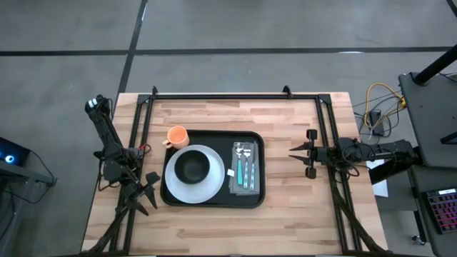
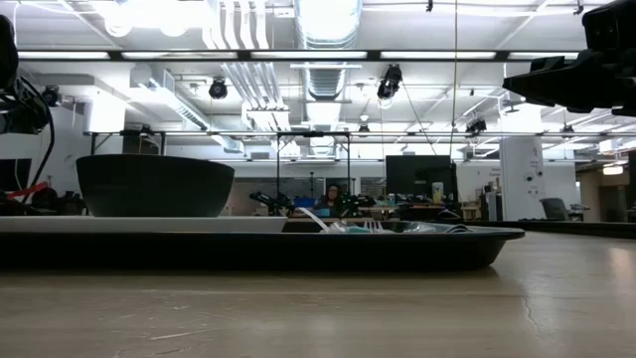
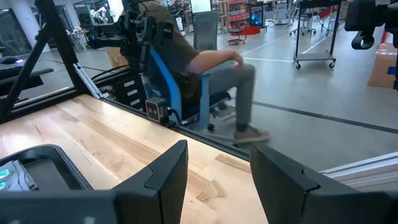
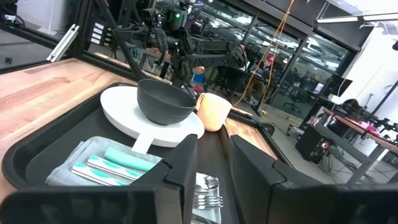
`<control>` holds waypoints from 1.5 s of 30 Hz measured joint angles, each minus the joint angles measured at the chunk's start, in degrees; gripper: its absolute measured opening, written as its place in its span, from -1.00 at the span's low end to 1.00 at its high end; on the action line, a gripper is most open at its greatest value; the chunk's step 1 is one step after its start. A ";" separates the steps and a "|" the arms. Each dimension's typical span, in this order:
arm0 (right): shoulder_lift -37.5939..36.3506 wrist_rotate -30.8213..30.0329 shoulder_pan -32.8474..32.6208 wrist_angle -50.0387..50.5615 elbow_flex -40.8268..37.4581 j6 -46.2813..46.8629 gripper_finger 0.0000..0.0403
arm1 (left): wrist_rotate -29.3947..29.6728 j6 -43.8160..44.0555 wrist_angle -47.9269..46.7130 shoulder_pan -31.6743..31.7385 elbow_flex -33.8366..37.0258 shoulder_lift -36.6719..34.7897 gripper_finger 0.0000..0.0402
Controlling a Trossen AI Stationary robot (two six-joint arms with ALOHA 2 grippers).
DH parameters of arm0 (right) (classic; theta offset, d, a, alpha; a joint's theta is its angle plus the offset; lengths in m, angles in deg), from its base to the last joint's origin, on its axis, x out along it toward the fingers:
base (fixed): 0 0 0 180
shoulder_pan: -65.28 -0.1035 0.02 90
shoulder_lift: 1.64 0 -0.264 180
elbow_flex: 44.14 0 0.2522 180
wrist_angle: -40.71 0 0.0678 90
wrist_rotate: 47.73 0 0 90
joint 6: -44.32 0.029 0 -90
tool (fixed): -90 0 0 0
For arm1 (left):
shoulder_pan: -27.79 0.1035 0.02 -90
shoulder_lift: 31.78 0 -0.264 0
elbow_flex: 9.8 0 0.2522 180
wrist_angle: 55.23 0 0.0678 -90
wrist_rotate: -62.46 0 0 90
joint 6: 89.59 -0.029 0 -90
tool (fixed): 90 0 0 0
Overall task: Set up tray
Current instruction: Return to Home Position
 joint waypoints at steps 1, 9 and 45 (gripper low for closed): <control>0.00 0.00 0.00 0.00 0.00 0.00 -0.57 | 0.00 0.00 0.00 -0.01 0.00 0.00 -0.23; 0.00 0.00 0.00 0.00 0.00 0.00 -0.64 | 0.00 0.00 0.00 0.00 0.00 0.00 -0.23; 0.00 0.02 0.02 0.00 0.00 0.00 -0.66 | 0.01 0.00 0.00 0.00 0.00 0.01 -0.23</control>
